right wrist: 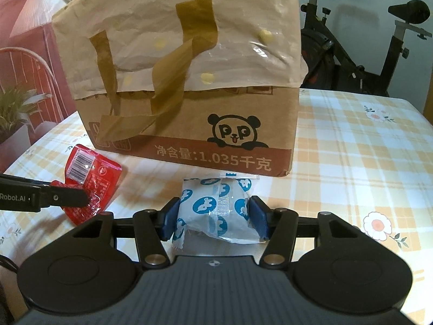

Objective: Organize snacks
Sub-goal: 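Grasp the blue-white pack with the right gripper while the left gripper grasps the red packet, then carry both packs over the paper bag and open both grippers to drop them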

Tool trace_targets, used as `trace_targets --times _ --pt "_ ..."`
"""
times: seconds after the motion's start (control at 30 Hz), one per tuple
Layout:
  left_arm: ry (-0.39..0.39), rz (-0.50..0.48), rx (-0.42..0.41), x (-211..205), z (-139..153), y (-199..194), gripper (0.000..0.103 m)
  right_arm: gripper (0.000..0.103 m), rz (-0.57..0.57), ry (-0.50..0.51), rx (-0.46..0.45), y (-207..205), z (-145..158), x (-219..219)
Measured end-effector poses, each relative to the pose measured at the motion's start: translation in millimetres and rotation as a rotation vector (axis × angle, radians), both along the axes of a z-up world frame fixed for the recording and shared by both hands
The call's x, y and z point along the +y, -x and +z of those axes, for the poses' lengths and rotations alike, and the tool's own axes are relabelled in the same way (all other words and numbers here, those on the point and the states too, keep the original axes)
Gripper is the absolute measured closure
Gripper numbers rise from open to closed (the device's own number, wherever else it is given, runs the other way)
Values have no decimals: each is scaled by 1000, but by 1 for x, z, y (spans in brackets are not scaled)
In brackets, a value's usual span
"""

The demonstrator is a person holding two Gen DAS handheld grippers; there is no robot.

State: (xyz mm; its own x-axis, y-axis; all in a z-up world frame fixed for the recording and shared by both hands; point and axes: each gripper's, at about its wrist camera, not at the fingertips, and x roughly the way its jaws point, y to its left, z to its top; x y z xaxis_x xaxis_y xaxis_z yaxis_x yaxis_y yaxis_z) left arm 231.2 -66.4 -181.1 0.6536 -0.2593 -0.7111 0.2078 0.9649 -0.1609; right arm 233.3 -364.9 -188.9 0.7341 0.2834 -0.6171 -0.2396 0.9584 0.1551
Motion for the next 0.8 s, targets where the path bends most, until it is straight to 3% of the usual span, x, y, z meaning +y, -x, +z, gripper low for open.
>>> trace_targets --times 0.43,0.8 --pt "8 16 -16 5 8 6 73 47 4 1 -8 3 1 3" --pt "15 40 -40 11 20 14 73 51 122 114 -93 18 4 27"
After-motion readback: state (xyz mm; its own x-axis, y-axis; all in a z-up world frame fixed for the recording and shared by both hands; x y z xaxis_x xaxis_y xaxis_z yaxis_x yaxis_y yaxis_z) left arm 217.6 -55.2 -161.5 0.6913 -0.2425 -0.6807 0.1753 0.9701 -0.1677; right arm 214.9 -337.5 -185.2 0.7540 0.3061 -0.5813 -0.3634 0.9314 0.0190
